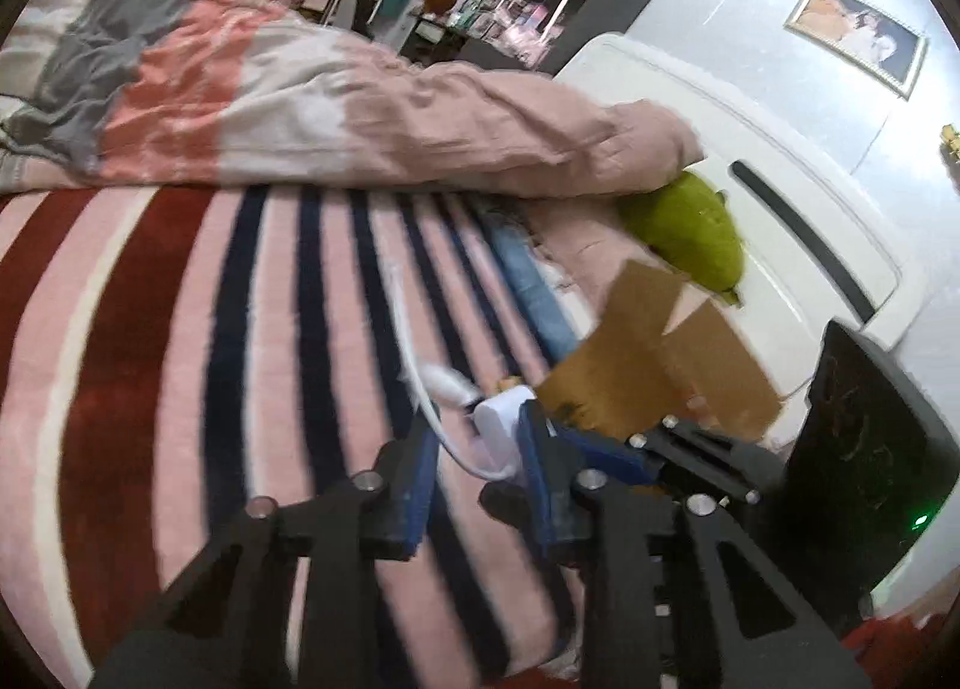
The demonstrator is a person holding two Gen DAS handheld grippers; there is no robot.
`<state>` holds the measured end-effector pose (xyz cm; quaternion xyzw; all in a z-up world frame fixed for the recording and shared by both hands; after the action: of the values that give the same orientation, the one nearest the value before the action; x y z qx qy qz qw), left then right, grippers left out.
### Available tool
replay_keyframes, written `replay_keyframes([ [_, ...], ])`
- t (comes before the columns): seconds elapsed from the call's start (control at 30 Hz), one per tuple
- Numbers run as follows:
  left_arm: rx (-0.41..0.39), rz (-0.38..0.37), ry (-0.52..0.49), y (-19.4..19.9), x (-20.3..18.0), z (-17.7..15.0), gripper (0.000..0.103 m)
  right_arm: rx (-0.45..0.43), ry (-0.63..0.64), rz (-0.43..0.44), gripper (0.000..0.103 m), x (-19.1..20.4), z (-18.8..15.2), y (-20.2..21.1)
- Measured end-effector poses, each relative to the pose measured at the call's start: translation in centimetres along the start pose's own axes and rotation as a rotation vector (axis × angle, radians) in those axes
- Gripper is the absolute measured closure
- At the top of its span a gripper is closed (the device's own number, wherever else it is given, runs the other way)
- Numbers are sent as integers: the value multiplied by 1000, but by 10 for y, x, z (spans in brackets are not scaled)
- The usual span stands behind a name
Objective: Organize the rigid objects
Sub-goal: 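Lift the cable adapter with the right gripper toward the box, then open the right gripper over the box and move back to the bed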
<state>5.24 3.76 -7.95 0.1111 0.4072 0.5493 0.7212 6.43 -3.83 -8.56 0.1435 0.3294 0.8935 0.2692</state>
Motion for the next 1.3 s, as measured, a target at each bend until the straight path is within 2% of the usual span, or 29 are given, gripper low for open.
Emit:
replay_keyframes([
  [0.07,-16,-3,-37,6,-25,8,88,-35,-25,-2,74,-9,3,22],
  [0.17,-18,12,-88,4,-59,19,89,-81,-49,-19,74,-28,4,52],
  [0.4,49,-10,-228,-42,-151,33,89,-146,-144,-97,74,-94,-4,115],
  [0.6,145,-43,-259,-98,-193,27,89,-92,-212,-180,73,-153,-28,141],
  [0.8,191,-29,-275,-119,-201,18,89,-34,-253,-211,73,-179,-50,140],
  [0.83,189,-20,-274,-119,-200,18,84,-27,-259,-211,73,-181,-51,140],
  [0.9,176,3,-269,-119,-198,21,65,-17,-255,-225,72,-183,-53,141],
  [0.93,160,18,-270,-117,-196,23,51,-14,-254,-230,70,-183,-53,142],
  [0.97,147,30,-271,-113,-194,24,43,-12,-254,-229,65,-182,-52,140],
  [1.1,114,49,-262,-93,-182,29,37,-14,-251,-217,53,-175,-51,141],
  [1.3,58,89,-229,-53,-156,30,35,-30,-236,-219,51,-155,-42,143],
])
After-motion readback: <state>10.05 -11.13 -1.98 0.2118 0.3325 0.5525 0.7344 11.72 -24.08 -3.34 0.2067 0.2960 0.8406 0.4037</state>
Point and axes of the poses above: each gripper's, at about its wrist camera, not at the fingertips, and y roughly against the way its jaws point, x to its left, z to its top, the point moved 7 cm from there along -y, roughly the way its jaws point, and after that the axes turned 4 degrees about z, right-handed, at the moved point
